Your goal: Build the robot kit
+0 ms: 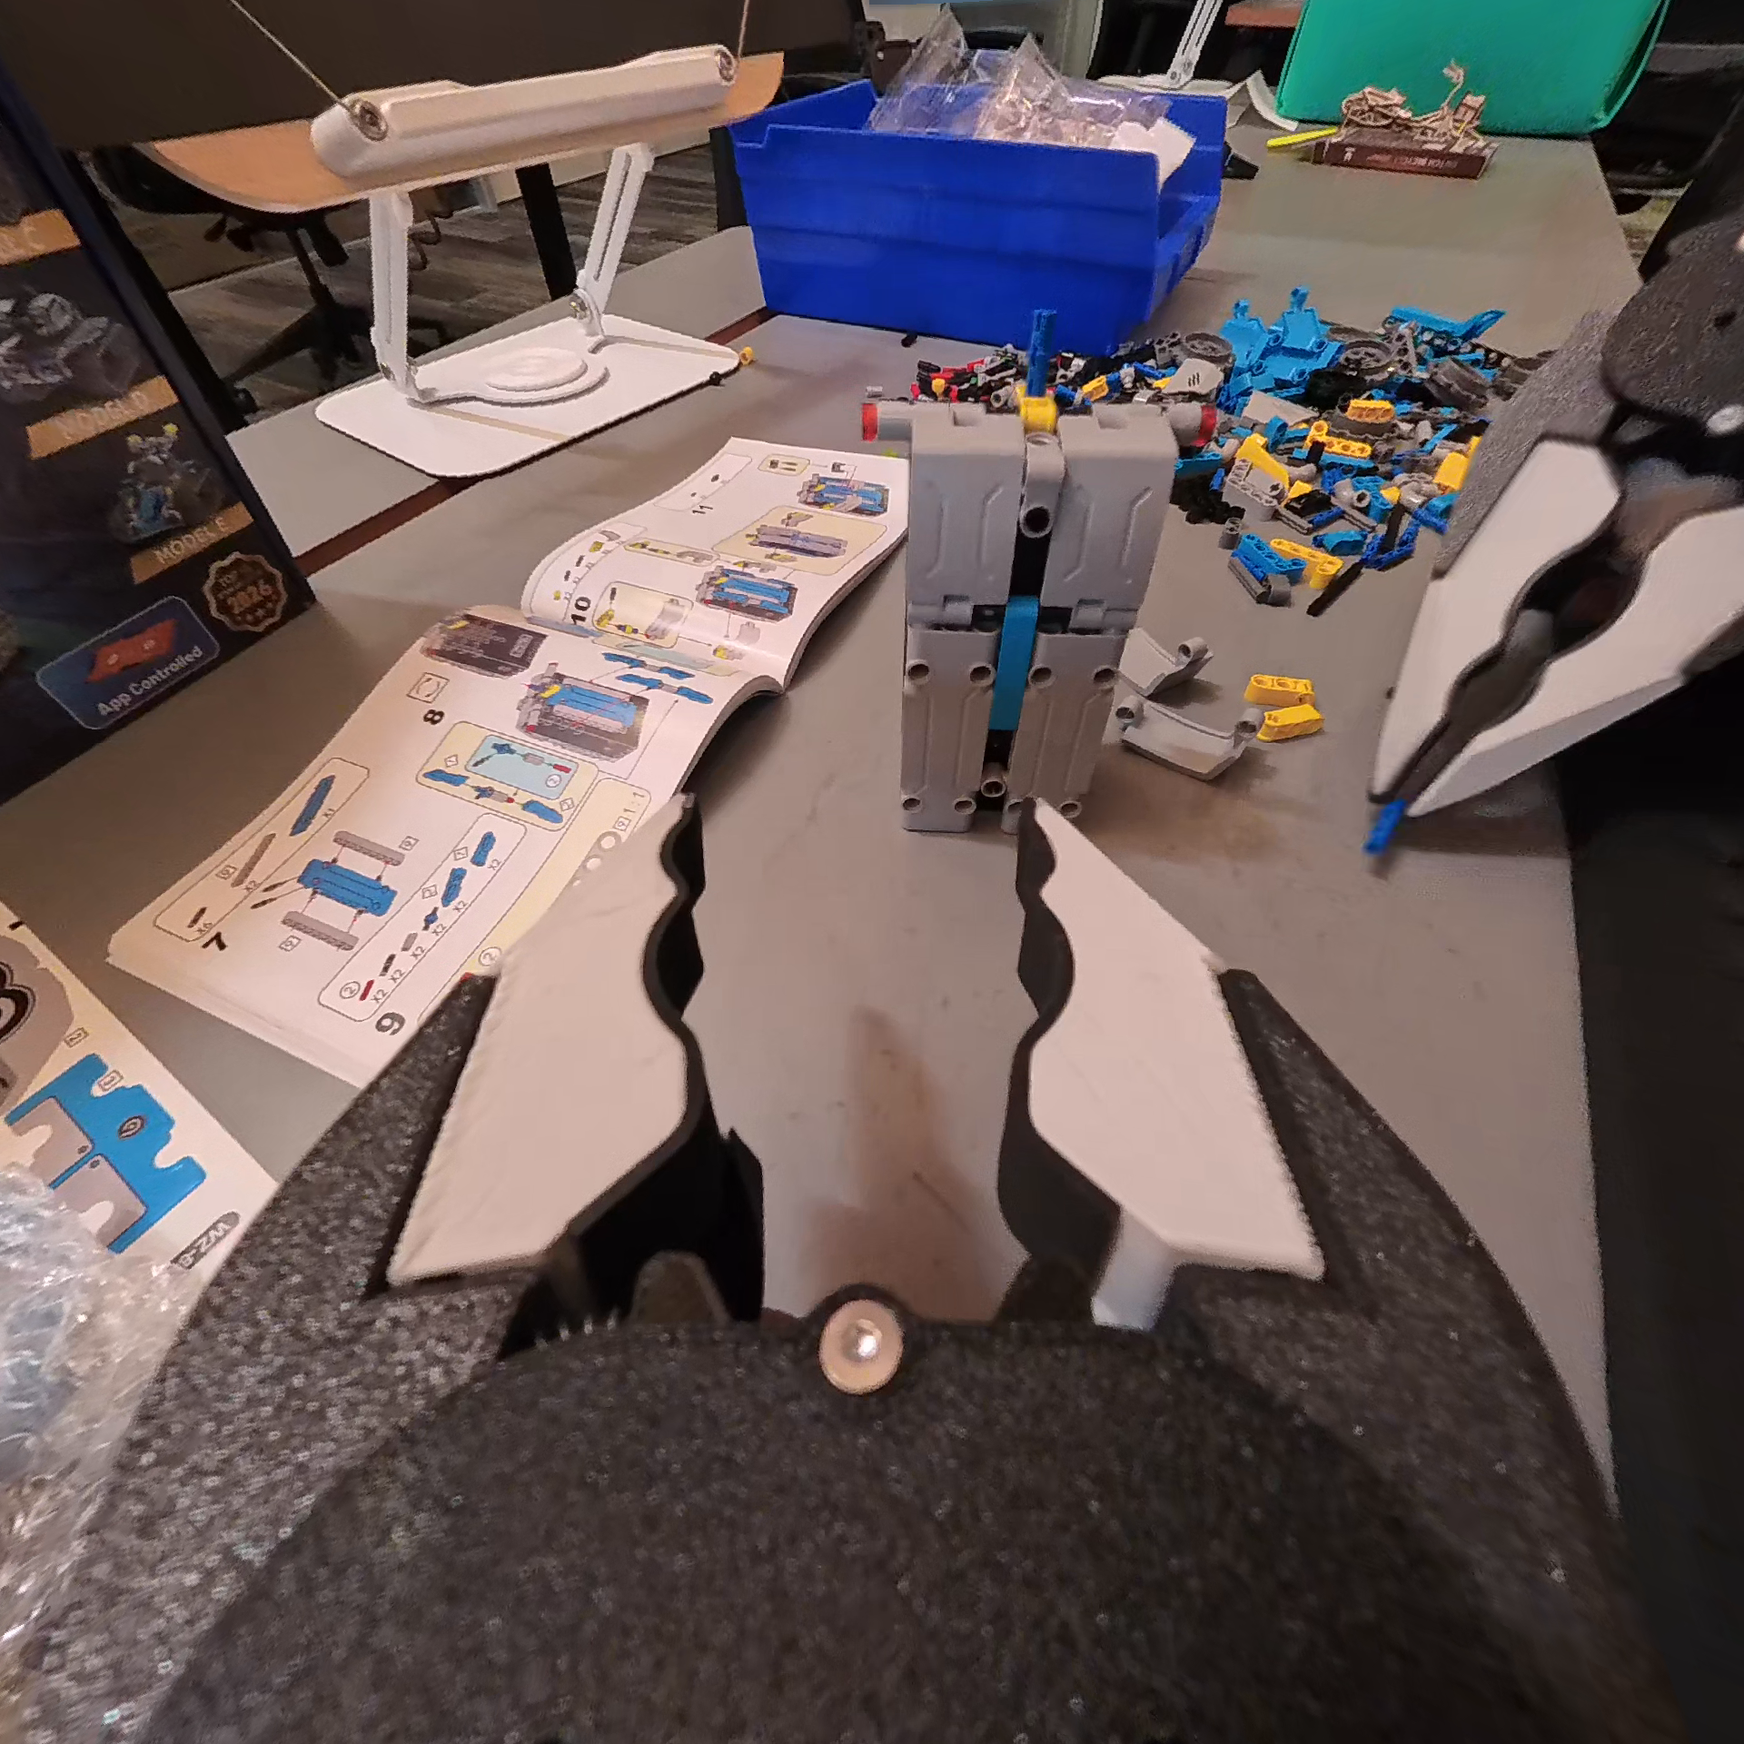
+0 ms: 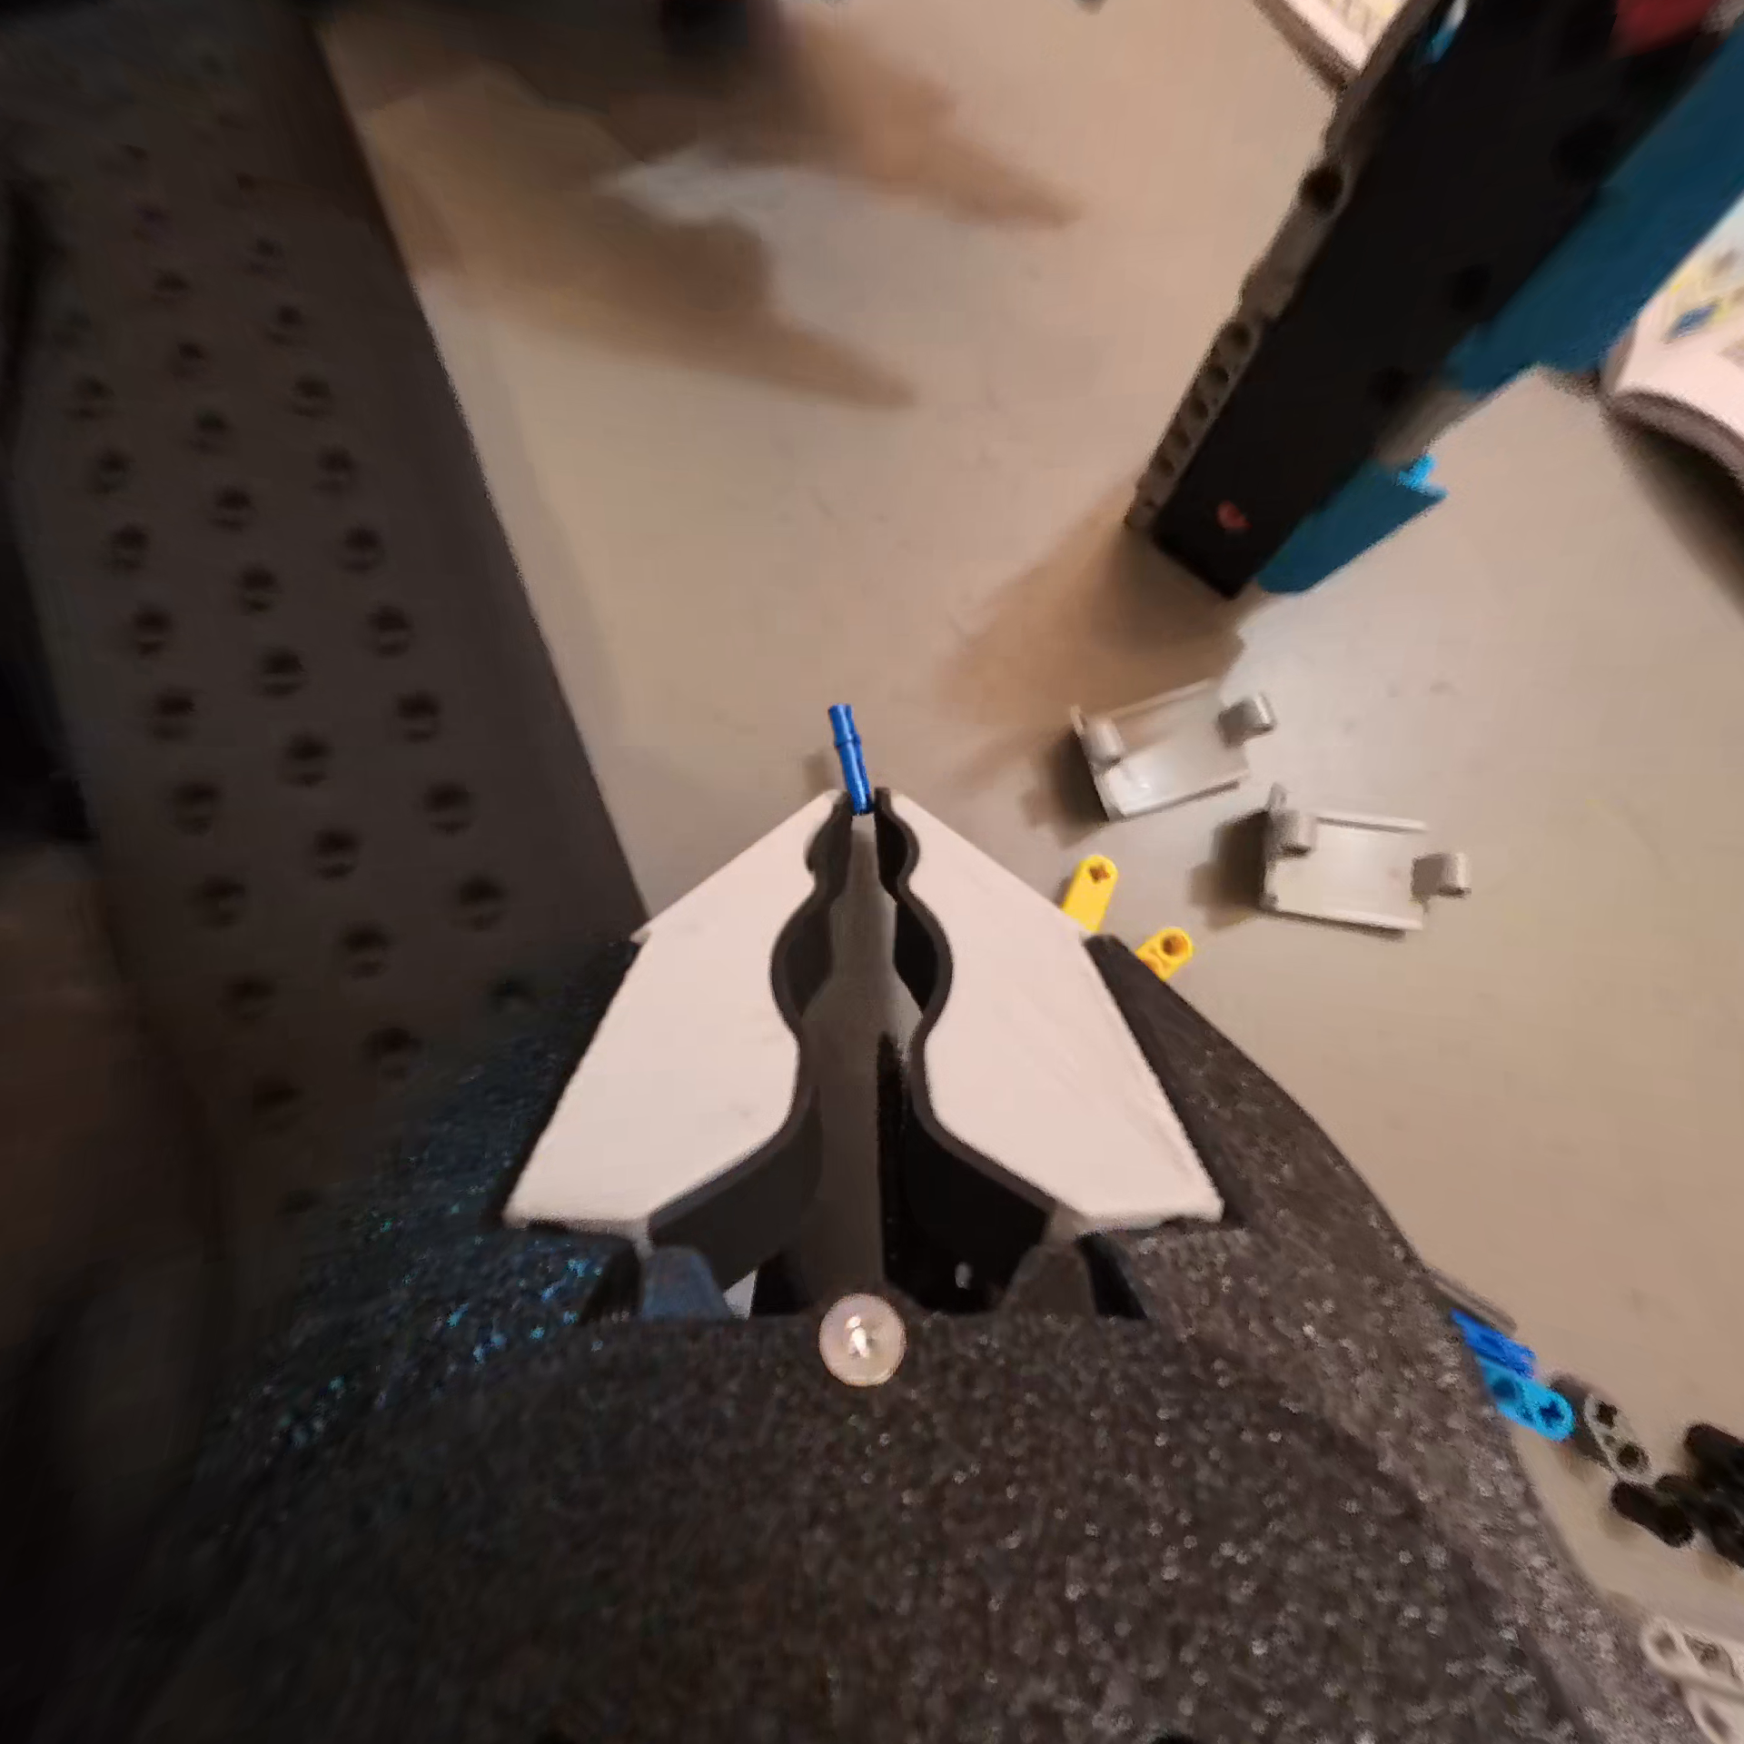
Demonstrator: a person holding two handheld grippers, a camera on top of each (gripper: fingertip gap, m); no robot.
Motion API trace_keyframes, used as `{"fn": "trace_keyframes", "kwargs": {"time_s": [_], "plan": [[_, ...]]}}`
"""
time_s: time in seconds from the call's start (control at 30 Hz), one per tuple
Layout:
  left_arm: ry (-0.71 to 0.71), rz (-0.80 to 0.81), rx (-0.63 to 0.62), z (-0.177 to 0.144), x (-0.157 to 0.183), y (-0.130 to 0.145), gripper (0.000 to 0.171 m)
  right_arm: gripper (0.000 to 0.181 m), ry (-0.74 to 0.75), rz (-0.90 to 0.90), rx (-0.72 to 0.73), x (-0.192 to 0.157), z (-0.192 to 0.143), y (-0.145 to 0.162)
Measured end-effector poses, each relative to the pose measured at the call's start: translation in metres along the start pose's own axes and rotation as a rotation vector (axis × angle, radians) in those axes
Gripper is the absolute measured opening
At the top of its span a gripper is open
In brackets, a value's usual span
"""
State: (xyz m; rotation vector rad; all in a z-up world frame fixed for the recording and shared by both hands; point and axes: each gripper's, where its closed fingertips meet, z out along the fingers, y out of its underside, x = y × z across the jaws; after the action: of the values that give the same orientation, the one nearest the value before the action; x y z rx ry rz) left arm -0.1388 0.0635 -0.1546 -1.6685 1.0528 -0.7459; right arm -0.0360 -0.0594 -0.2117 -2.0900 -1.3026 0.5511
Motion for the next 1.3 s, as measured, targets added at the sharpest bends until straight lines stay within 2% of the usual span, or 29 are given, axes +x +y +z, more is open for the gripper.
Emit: {"fn": "trace_keyframes", "kwargs": {"time_s": [0.07, 0.17, 0.23, 0.37, 0.47, 0.57, 0.8, 1.0, 1.17, 1.3], "plan": [[0.003, -0.009, -0.001, 0.000, -0.001, 0.000, 0.067, 0.004, 0.065, -0.010, -0.059, 0.011, 0.004, 0.010], [0.002, -0.010, 0.001, 0.000, -0.001, 0.000, 0.067, 0.005, 0.084, 0.041, -0.058, 0.018, 0.003, 0.012], [0.000, -0.005, 0.001, 0.000, -0.001, 0.000, 0.067, 0.016, 0.099, 0.078, -0.059, 0.024, 0.000, 0.013], [-0.006, 0.015, 0.007, -0.001, 0.001, -0.001, 0.067, 0.016, 0.143, 0.069, -0.080, 0.034, -0.038, 0.031], [-0.009, 0.026, 0.001, 0.000, 0.002, 0.000, 0.067, 0.016, 0.108, 0.202, -0.132, 0.037, -0.061, 0.053], [-0.009, 0.024, 0.001, 0.000, 0.001, 0.000, 0.067, 0.016, 0.118, 0.184, -0.214, 0.036, -0.061, 0.071], [-0.013, 0.032, 0.003, 0.000, 0.002, 0.000, 0.067, 0.004, 0.114, 0.133, -0.246, 0.031, -0.056, 0.075], [-0.015, 0.044, 0.004, 0.000, 0.003, 0.000, 0.067, 0.004, 0.260, 0.191, -0.214, 0.072, -0.070, 0.087], [-0.014, 0.039, 0.003, 0.000, 0.002, 0.000, 0.067, 0.004, 0.440, 0.278, -0.251, 0.109, -0.095, 0.112], [-0.013, 0.036, 0.002, 0.000, 0.002, 0.000, 0.067, 0.004, 0.462, 0.329, -0.221, 0.116, -0.100, 0.115]]}}
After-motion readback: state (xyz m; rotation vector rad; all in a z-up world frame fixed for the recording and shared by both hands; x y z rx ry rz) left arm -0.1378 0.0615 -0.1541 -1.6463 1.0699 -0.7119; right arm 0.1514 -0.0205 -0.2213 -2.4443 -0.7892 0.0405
